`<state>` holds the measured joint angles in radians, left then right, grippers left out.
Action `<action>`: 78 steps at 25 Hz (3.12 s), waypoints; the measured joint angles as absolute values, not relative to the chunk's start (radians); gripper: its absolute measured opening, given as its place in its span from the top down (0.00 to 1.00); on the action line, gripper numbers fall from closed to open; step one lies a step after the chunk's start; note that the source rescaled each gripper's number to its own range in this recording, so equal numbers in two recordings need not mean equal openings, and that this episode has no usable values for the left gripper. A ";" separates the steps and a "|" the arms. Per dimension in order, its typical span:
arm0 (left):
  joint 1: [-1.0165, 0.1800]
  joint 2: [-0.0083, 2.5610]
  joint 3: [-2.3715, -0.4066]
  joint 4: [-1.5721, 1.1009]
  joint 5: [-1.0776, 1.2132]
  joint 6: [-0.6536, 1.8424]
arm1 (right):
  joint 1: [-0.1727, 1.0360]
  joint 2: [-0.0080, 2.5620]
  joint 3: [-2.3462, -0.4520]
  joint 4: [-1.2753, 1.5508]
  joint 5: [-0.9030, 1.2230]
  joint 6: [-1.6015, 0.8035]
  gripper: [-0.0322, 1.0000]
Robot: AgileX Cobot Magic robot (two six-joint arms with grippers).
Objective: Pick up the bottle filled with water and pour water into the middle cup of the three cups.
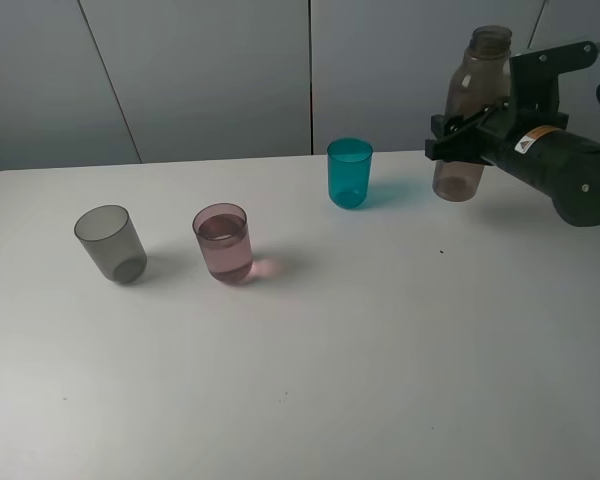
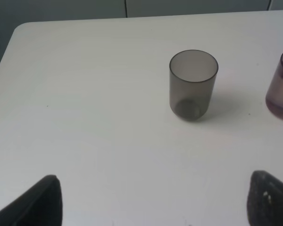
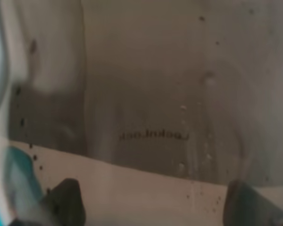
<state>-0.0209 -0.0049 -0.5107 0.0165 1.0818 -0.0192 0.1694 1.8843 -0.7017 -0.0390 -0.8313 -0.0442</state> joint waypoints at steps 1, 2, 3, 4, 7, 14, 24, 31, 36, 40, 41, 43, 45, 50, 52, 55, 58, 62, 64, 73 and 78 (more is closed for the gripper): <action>-0.021 -0.005 -0.511 0.017 1.082 -0.019 | 0.169 1.919 -0.718 -0.038 -0.842 -0.044 0.97; -0.021 -0.005 -0.511 0.017 1.082 -0.019 | 0.169 1.946 -0.733 -0.038 -0.859 -0.044 0.97; -0.021 -0.005 -0.511 0.017 1.082 -0.019 | 0.169 1.977 -0.745 -0.038 -0.877 -0.044 0.97; -0.021 -0.005 -0.511 0.017 1.082 -0.019 | 0.169 2.003 -0.755 -0.038 -0.890 -0.044 0.97; -0.021 -0.005 -0.511 0.017 1.082 -0.019 | 0.169 2.048 -0.774 -0.040 -0.914 -0.038 0.97; -0.021 -0.005 -0.511 0.017 1.082 -0.019 | 0.169 2.076 -0.775 -0.040 -0.929 0.018 0.97; -0.021 -0.005 -0.511 0.017 1.082 -0.019 | 0.169 2.089 -0.776 -0.040 -0.921 0.060 0.91; -0.021 -0.005 -0.511 0.017 1.082 -0.019 | 0.169 2.089 -0.772 -0.051 -0.924 0.062 0.38; -0.021 -0.005 -0.511 0.017 1.082 -0.019 | 0.169 2.069 -0.708 -0.060 -0.929 0.059 0.06; -0.021 -0.005 -0.511 0.017 1.082 -0.019 | 0.169 1.996 -0.603 -0.008 -0.929 0.024 0.01; -0.021 -0.005 -0.511 0.017 1.082 -0.019 | 0.169 1.974 -0.570 0.012 -0.921 0.017 0.01; -0.021 -0.005 -0.511 0.017 1.082 -0.019 | 0.169 1.914 -0.508 0.040 -0.895 0.013 0.01; -0.021 -0.005 -0.511 0.017 1.082 -0.021 | 0.169 1.849 -0.451 0.060 -0.850 0.011 0.01; -0.021 -0.005 -0.511 0.017 1.082 -0.021 | 0.169 1.618 -0.401 0.067 -0.635 0.011 0.01; -0.021 -0.005 -0.511 0.017 1.082 -0.021 | 0.169 1.498 -0.401 0.067 -0.557 0.009 0.01; -0.021 -0.005 -0.511 0.017 1.082 -0.021 | 0.169 1.274 -0.411 0.067 -0.425 -0.008 0.01; -0.021 -0.005 -0.511 0.017 1.082 -0.021 | 0.169 1.060 -0.481 0.069 -0.160 -0.016 0.01; -0.021 -0.005 -0.511 0.017 1.082 -0.021 | 0.169 0.822 -0.628 0.064 0.218 -0.019 0.00; -0.021 -0.005 -0.511 0.017 1.082 -0.021 | 0.169 0.735 -0.690 0.049 0.384 -0.019 0.00; -0.021 -0.005 -0.511 0.017 1.082 -0.021 | 0.169 0.454 -0.759 0.041 0.999 -0.053 0.00; -0.021 -0.005 -0.511 0.017 1.082 -0.021 | 0.169 0.326 -0.743 0.068 1.169 -0.050 0.00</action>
<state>-0.0209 -0.0049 -0.5107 0.0165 1.0818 -0.0210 0.1694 0.3265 -0.7425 0.0682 1.1685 -0.0502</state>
